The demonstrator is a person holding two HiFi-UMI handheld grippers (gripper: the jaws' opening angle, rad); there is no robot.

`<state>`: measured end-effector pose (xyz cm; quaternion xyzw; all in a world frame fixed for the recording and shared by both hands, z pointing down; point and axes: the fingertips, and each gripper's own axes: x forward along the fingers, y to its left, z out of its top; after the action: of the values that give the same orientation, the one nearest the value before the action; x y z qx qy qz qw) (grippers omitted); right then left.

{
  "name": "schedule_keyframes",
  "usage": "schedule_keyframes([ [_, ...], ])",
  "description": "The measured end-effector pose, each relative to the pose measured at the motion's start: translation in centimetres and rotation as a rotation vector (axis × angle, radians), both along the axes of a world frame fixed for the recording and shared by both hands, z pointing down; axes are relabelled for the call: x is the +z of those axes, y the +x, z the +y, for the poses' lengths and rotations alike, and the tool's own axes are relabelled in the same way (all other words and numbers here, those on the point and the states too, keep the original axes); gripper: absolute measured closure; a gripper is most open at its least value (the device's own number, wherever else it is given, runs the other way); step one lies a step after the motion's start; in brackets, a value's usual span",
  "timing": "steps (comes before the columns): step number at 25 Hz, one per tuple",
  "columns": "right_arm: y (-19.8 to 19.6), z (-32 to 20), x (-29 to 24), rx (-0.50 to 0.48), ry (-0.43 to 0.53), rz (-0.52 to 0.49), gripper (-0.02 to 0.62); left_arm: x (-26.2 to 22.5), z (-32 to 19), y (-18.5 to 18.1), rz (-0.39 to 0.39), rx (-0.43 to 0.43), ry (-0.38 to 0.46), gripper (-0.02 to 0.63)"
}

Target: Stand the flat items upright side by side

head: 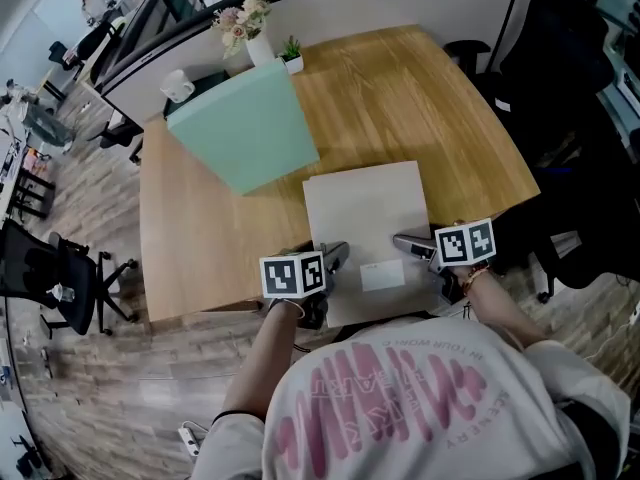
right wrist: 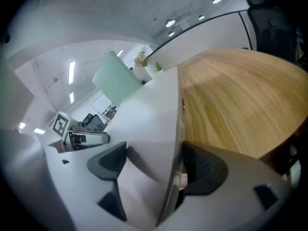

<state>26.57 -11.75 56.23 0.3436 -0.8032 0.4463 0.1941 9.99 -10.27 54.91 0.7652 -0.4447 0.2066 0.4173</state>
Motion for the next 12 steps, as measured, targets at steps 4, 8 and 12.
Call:
schedule_keyframes([
  [4, -3.6, 2.0, -1.5, -0.081, 0.116, 0.026, 0.225, -1.7, 2.7, -3.3, -0.046, -0.031, 0.1, 0.282],
  [8, -7.7, 3.2, -4.0, -0.123, 0.191, -0.007, 0.224, -5.2, 4.4, -7.1, -0.108, -0.085, 0.244, 0.281],
  [12, -11.3, 3.4, -7.7, -0.132, 0.301, -0.039, 0.221, -9.1, 5.3, -10.5, -0.135, -0.126, 0.362, 0.281],
])
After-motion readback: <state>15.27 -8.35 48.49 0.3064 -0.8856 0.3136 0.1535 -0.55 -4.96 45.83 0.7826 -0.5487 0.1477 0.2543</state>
